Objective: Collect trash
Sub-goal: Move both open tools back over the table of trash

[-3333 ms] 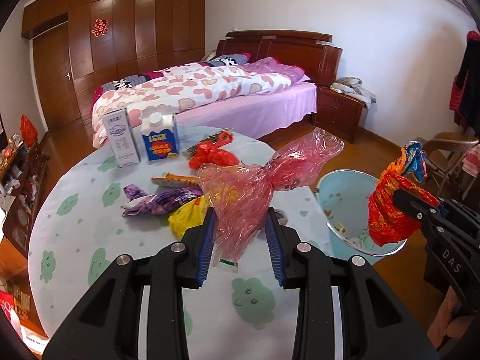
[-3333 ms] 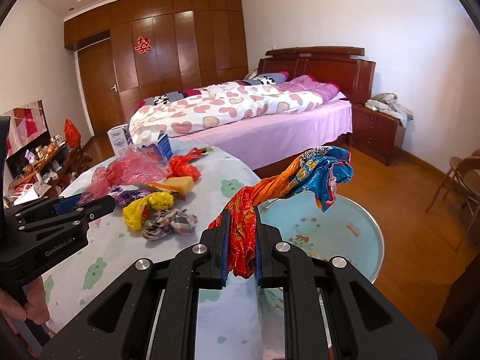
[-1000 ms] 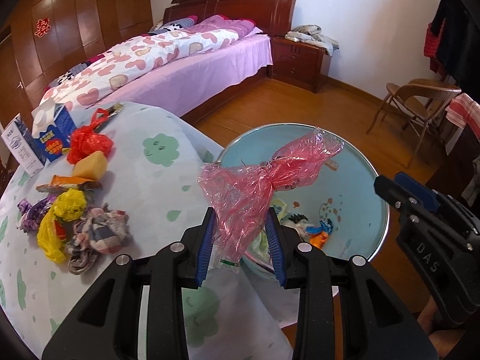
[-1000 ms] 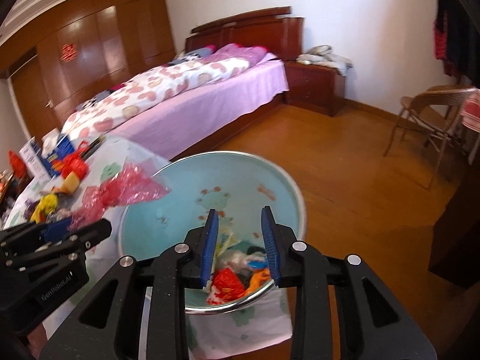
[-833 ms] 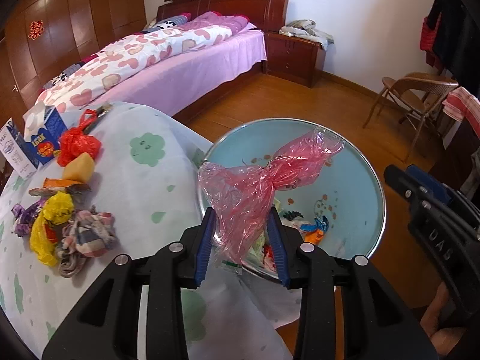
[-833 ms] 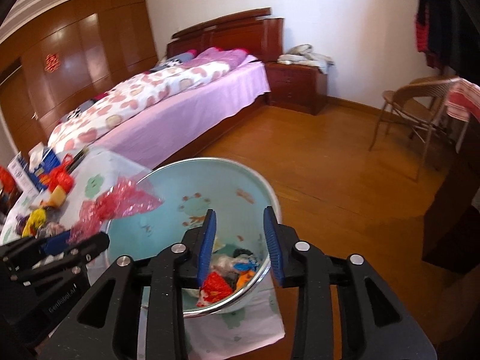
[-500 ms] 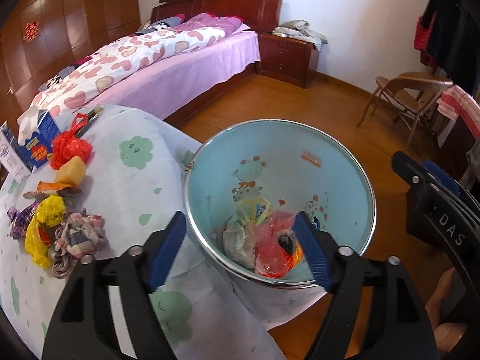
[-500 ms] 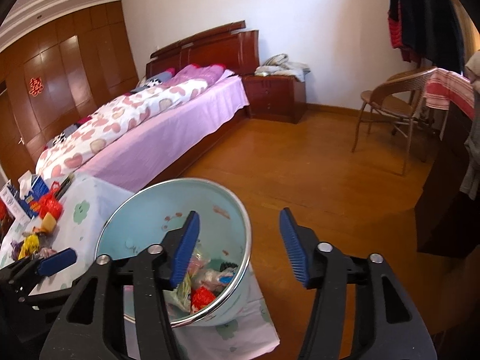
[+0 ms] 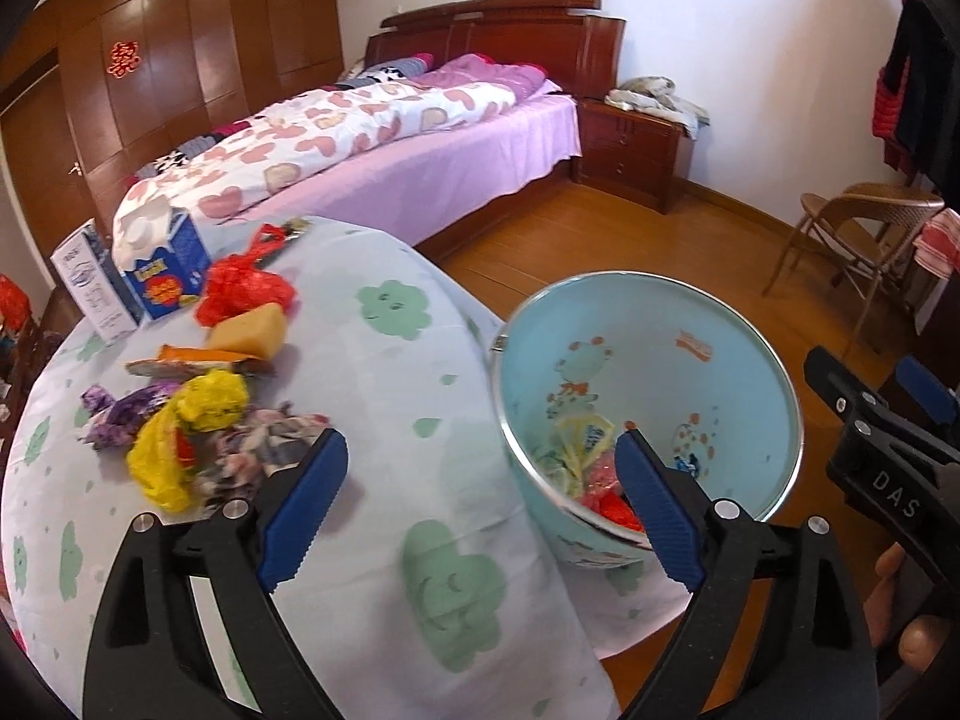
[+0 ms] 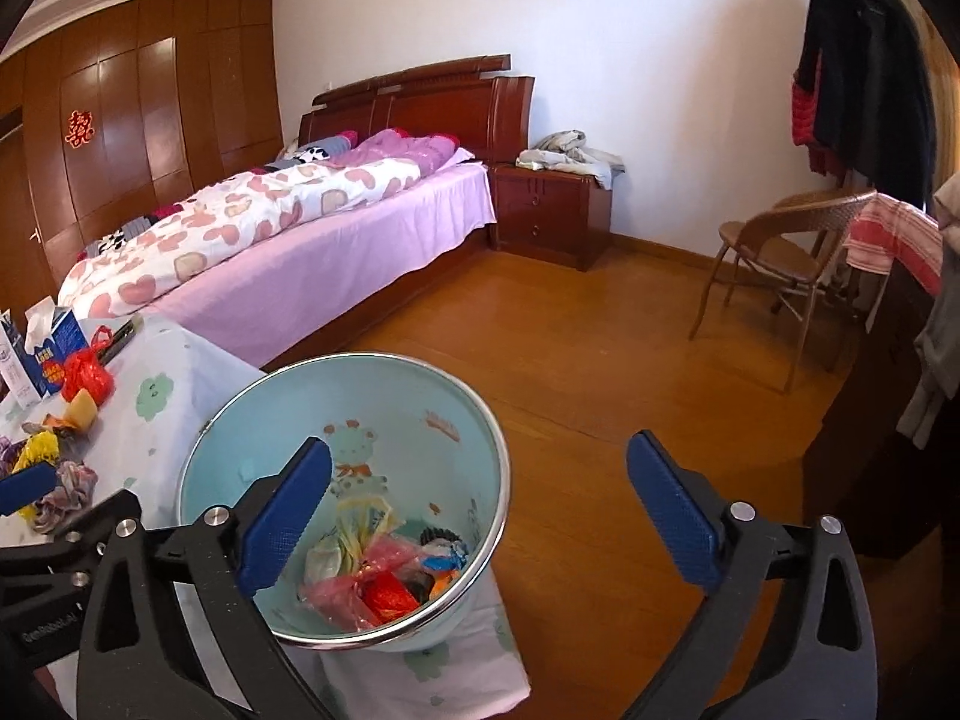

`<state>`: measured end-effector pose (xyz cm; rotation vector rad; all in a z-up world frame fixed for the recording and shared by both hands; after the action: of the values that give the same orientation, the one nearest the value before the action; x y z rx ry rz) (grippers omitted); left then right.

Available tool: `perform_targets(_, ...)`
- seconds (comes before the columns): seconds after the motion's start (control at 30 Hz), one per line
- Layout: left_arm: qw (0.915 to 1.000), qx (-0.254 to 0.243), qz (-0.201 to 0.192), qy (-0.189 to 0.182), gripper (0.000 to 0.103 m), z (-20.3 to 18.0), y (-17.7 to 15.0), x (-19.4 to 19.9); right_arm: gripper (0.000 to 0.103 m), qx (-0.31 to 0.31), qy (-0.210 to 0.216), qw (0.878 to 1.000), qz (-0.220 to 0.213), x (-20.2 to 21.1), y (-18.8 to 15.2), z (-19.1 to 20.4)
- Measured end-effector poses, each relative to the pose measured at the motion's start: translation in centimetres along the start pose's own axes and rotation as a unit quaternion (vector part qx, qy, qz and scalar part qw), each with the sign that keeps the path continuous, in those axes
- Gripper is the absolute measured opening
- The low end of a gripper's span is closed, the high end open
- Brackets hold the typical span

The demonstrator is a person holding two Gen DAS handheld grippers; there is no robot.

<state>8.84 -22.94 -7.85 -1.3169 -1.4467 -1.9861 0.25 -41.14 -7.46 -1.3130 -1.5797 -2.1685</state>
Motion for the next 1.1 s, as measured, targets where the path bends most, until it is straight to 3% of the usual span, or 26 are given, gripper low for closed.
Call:
perform_targets(0.27, 0.9994, 0.028, -0.007, 0.017, 0.092, 2.8, -0.5, 0.8, 0.097, 0.017, 0.007, 1.000, 0.024, -0.3, -0.7, 1.8)
perform_targets(0.67, 0.9980, 0.051, -0.011, 0.035, 0.092, 6.0, -1.7, 1.6, 0.097, 0.050, 0.030, 0.998, 0.017, 0.9, -1.8, 5.4)
perform_targets(1.1, 0.9926, 0.108, 0.001, 0.056, 0.092, 13.6, -4.6, 1.8, 0.096, 0.106, 0.077, 0.991, 0.022, 2.2, -3.2, 11.4)
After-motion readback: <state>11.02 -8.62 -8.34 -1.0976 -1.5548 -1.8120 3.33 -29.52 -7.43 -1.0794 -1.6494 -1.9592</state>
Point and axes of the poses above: each gripper's, at about its wrist camera, not at the fingertips, and x roughly against the way its jaws point, z to its left, y to its top, the point moved 5 cm from there along -x, roughly the way its jaws point, and after that the axes turned 11 degrees about z, right-handed, at the moved point
